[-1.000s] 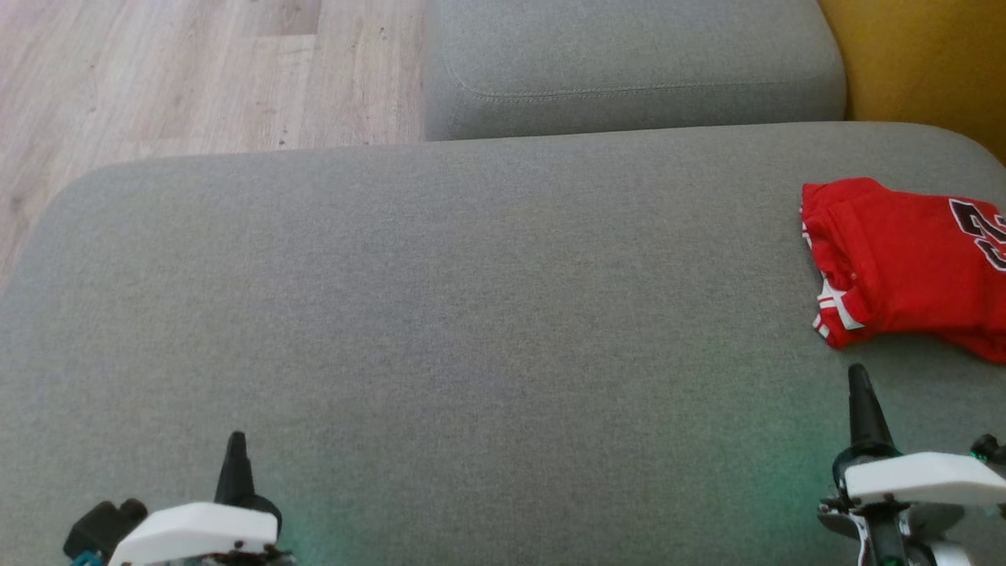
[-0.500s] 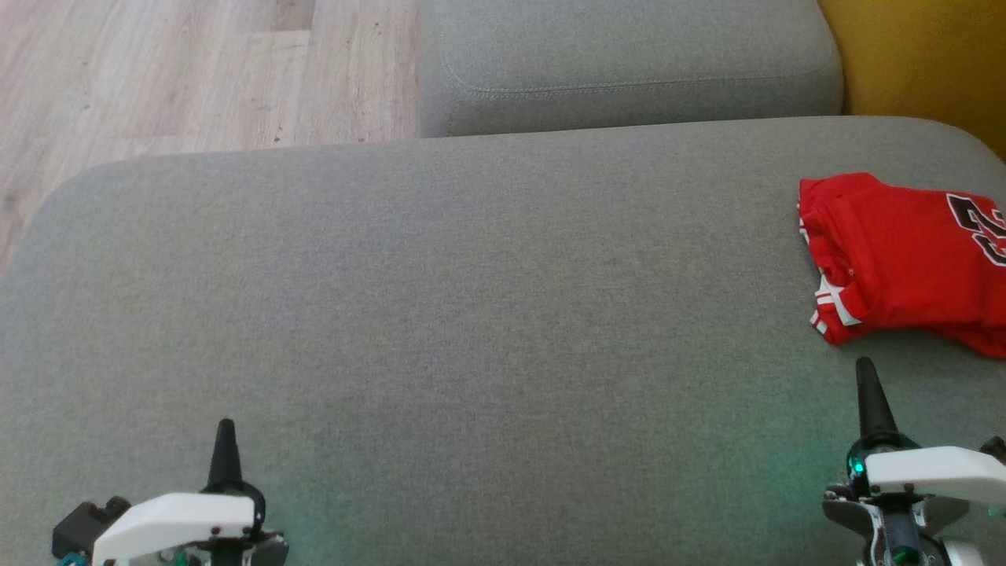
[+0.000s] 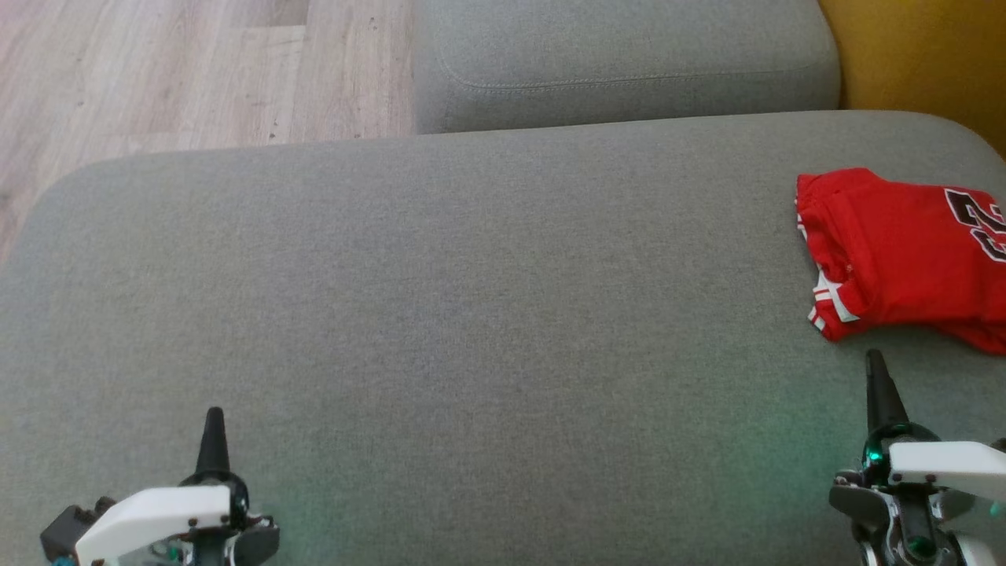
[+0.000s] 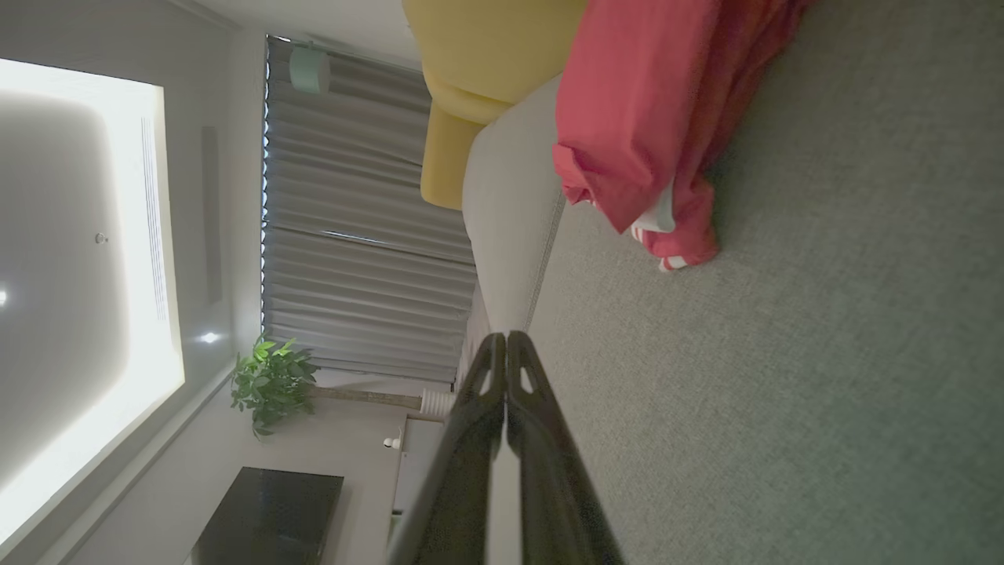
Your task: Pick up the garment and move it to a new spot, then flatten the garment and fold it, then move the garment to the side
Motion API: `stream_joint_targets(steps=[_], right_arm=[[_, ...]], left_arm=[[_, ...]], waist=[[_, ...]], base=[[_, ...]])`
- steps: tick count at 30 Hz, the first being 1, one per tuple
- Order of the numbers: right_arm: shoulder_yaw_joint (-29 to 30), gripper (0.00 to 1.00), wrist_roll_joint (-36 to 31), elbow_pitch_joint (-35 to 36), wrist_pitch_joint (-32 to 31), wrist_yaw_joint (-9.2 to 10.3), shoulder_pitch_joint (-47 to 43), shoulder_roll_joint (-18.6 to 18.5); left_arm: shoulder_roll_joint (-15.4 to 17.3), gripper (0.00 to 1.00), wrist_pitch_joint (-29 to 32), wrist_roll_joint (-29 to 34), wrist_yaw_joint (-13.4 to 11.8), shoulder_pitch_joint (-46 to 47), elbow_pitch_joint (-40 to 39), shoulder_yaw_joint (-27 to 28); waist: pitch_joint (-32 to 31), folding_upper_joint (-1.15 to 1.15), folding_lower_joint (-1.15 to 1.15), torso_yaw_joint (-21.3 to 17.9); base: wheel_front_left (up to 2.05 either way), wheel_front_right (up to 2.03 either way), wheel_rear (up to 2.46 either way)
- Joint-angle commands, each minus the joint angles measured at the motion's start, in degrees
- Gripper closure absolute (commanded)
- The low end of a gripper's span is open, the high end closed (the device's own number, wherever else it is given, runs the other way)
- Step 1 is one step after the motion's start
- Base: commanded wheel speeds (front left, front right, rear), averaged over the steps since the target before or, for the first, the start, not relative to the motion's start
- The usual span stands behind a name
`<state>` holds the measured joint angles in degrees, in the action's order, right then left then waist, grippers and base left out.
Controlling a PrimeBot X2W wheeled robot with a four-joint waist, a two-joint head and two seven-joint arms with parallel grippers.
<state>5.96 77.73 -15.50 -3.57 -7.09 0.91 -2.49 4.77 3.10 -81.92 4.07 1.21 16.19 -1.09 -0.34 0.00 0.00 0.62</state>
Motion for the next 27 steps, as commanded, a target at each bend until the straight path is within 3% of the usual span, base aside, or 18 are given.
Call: stream_joint_targets(steps=[1, 21, 27], right_arm=[[-0.7, 1.00, 1.7, 1.8, -0.6, -0.34, 3.5, -0.6], [0.3, 1.00, 14.5, 1.5, -2.7, -0.40, 5.2, -0.6], [0.3, 1.00, 14.6, 1.5, -2.7, -0.40, 5.2, -0.6]], left_arm=[[0.1, 1.00, 0.5, -1.3, 0.5, 3.3, -2.0, 2.6], [-1.7, 1.00, 3.2, -10.3, 3.4, 5.0, -2.1, 7.4], [-1.7, 1.00, 3.2, -10.4, 3.4, 5.0, -2.1, 7.4]], waist=[[0.0, 0.00, 0.00, 0.0], [0.5, 0.00, 0.00, -0.6], [0.5, 0.00, 0.00, -0.6]], base=[[0.00, 0.00, 0.00], [0.00, 0.00, 0.00], [0.00, 0.00, 0.00]])
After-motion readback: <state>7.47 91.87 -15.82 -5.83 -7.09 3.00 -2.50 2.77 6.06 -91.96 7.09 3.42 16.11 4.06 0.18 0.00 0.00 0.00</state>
